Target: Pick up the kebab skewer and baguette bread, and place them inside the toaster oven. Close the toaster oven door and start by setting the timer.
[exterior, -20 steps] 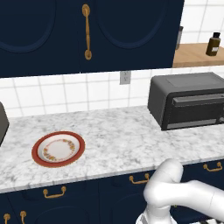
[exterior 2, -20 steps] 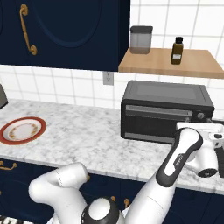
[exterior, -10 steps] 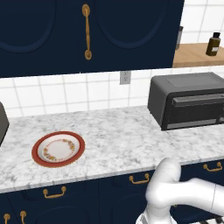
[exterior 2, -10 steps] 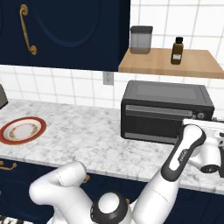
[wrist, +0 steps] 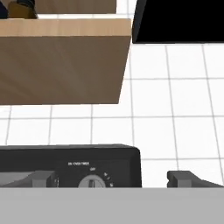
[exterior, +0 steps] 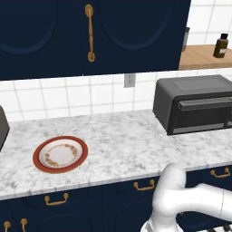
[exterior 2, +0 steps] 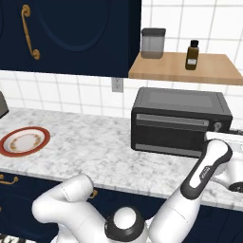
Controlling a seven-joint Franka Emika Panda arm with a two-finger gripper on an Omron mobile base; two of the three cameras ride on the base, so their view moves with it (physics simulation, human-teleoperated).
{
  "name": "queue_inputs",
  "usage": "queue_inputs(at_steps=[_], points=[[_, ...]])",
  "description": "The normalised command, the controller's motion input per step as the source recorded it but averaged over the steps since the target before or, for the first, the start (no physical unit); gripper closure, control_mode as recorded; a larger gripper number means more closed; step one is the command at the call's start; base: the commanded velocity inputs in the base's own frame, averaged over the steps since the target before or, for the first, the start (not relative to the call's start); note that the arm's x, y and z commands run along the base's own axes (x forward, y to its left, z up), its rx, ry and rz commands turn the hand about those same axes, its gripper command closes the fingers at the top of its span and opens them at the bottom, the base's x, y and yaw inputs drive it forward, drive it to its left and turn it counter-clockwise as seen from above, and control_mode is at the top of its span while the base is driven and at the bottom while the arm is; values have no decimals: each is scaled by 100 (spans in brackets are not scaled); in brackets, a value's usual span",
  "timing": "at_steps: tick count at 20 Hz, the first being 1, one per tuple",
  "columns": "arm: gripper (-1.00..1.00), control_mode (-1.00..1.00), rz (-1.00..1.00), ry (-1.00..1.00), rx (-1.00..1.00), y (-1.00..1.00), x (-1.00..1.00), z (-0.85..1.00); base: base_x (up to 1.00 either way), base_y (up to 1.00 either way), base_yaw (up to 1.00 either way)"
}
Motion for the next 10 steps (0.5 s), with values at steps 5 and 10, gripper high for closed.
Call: queue_inputs(at_steps=[5, 10], points=[[-100, -100, 4, 0, 0, 0, 29, -20, 0, 0, 0], [-100, -100, 3, 0, 0, -10, 51, -22, 0, 0, 0]])
